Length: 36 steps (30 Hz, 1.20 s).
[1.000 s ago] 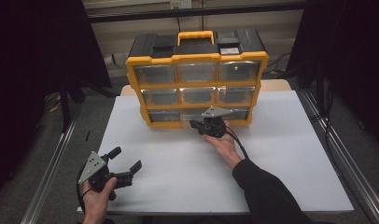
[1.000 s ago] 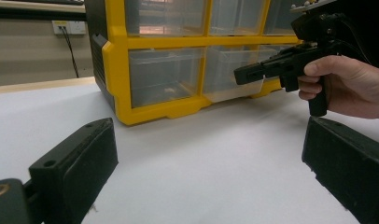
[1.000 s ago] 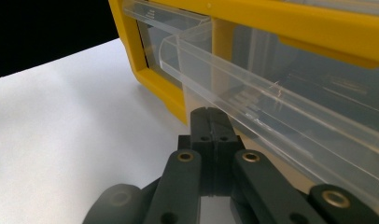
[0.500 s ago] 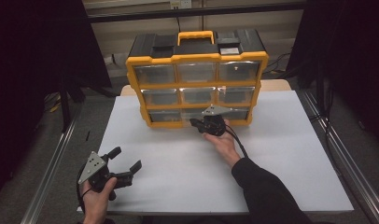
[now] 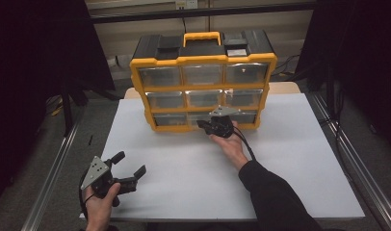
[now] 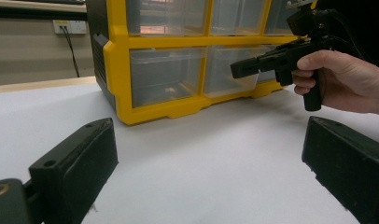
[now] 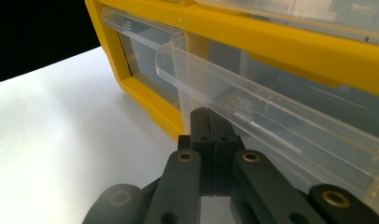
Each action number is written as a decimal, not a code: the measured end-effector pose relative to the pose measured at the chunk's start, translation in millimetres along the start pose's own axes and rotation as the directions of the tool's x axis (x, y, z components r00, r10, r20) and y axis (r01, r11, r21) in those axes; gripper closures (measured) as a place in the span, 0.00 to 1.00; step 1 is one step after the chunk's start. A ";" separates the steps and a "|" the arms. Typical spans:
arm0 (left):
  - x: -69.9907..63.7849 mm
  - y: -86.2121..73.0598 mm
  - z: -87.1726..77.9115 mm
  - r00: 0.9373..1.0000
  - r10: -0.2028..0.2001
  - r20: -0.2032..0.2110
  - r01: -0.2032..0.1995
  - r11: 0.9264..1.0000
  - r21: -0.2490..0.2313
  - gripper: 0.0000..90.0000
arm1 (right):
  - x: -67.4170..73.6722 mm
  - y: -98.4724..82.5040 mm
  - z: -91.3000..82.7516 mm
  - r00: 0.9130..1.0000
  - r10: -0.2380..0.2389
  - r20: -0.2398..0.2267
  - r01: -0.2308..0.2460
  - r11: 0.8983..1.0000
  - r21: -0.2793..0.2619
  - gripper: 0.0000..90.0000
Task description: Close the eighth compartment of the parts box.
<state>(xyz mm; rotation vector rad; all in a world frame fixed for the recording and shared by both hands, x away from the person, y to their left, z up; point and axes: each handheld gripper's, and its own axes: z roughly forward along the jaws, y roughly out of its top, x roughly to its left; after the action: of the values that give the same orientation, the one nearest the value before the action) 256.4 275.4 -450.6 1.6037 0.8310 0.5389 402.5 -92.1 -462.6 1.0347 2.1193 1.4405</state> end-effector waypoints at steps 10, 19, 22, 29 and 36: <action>-0.1 0.0 0.0 1.000 -0.002 -0.001 0.002 1.000 0.000 0.04 | -4.2 0.1 -0.3 1.000 0.003 0.014 -0.003 1.000 -0.003 1.00; 0.2 0.0 -0.1 1.000 0.001 0.000 -0.001 1.000 0.001 0.04 | -7.2 1.3 -1.5 1.000 0.009 0.024 -0.008 1.000 -0.007 1.00; -0.1 0.0 0.0 1.000 0.000 -0.001 0.000 1.000 0.000 0.04 | -9.2 1.5 -1.9 0.999 0.009 0.034 -0.008 1.000 -0.007 1.00; -0.2 -0.1 -0.4 1.000 -0.001 -0.004 0.001 1.000 -0.001 0.04 | -11.3 1.4 -2.3 0.999 0.015 0.047 -0.014 1.000 -0.011 1.00; 0.5 -0.2 -0.6 1.000 0.000 -0.005 0.000 1.000 0.004 0.04 | -13.5 2.6 -0.7 0.998 0.016 0.055 -0.015 1.000 -0.008 1.00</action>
<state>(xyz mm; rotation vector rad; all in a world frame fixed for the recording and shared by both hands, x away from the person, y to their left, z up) 256.3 276.2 -450.7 1.6068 0.8362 0.5411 411.9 -102.0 -461.2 1.0777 2.0699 1.4095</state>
